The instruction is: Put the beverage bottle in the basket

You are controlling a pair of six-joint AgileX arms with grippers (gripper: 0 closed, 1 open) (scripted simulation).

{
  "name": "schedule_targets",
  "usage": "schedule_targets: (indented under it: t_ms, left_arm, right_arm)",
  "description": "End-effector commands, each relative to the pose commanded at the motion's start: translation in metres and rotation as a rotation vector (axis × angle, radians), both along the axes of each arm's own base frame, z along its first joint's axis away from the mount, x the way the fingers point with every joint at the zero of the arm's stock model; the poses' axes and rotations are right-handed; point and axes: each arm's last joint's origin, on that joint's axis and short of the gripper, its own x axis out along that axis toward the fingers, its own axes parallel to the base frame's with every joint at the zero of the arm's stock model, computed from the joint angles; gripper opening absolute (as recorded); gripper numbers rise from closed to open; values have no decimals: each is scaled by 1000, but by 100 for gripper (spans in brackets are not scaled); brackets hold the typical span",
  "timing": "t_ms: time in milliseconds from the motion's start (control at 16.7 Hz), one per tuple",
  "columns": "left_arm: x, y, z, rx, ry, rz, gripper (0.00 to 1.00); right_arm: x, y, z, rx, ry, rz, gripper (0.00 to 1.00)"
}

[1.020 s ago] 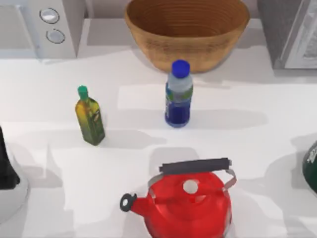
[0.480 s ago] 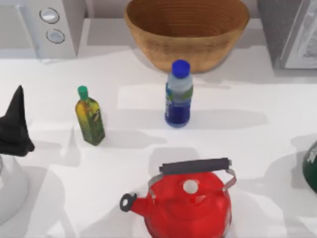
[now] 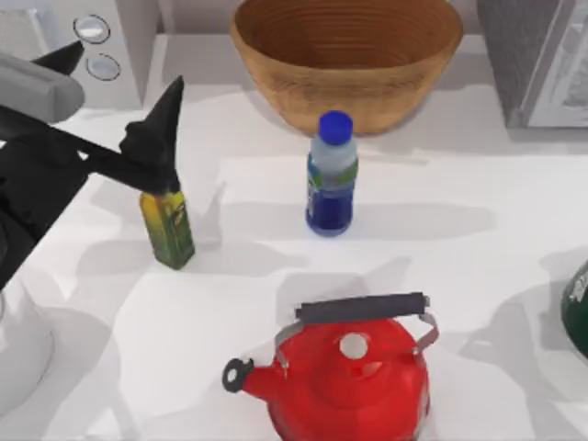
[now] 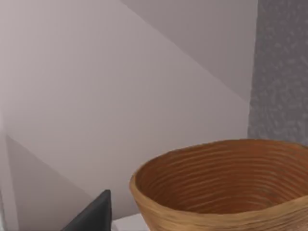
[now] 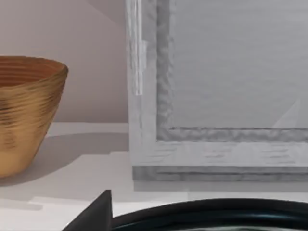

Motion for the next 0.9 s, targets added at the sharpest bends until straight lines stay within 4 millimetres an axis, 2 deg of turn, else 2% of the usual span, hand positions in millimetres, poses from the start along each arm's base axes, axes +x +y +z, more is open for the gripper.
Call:
schedule_targets:
  t_ms: [180, 420, 660, 900]
  left_arm:
    - [33, -33, -24, 3, -1, -108, 100]
    - [61, -74, -77, 12, 9, -229, 100]
    - [67, -97, -135, 27, 37, -307, 100]
    - [63, -99, -178, 45, 77, -329, 100]
  right_arm:
    - [0, 0, 0, 0, 0, 0, 100]
    - [0, 0, 0, 0, 0, 0, 100]
    - [0, 0, 0, 0, 0, 0, 100]
    - [0, 0, 0, 0, 0, 0, 100]
